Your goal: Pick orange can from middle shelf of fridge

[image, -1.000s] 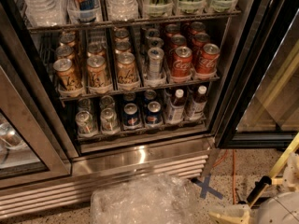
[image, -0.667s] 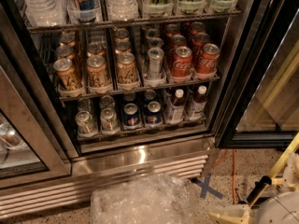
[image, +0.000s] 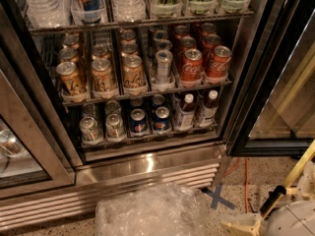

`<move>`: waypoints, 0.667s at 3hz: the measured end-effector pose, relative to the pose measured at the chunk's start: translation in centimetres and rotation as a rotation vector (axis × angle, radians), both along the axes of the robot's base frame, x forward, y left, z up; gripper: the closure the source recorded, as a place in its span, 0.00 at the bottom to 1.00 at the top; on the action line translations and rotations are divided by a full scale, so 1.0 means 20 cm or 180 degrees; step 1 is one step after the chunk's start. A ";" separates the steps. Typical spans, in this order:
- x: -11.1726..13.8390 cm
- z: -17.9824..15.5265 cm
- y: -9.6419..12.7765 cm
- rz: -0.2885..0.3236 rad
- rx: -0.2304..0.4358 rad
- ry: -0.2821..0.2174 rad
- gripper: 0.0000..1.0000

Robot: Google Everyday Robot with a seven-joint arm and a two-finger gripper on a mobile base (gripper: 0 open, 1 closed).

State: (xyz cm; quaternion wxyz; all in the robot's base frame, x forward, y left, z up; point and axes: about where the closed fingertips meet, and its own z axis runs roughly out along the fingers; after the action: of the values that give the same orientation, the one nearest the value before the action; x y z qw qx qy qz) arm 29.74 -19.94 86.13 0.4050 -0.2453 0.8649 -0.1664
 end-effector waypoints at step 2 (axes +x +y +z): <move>0.20 -0.03 -0.35 -0.0039 -0.0129 -0.0389 0.00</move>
Offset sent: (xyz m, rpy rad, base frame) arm 0.0670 -0.0777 -0.0063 -0.0242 -0.2755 0.1351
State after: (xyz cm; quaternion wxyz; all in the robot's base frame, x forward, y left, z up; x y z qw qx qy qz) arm 33.74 -26.91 85.57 0.4509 -0.2375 0.8366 -0.2011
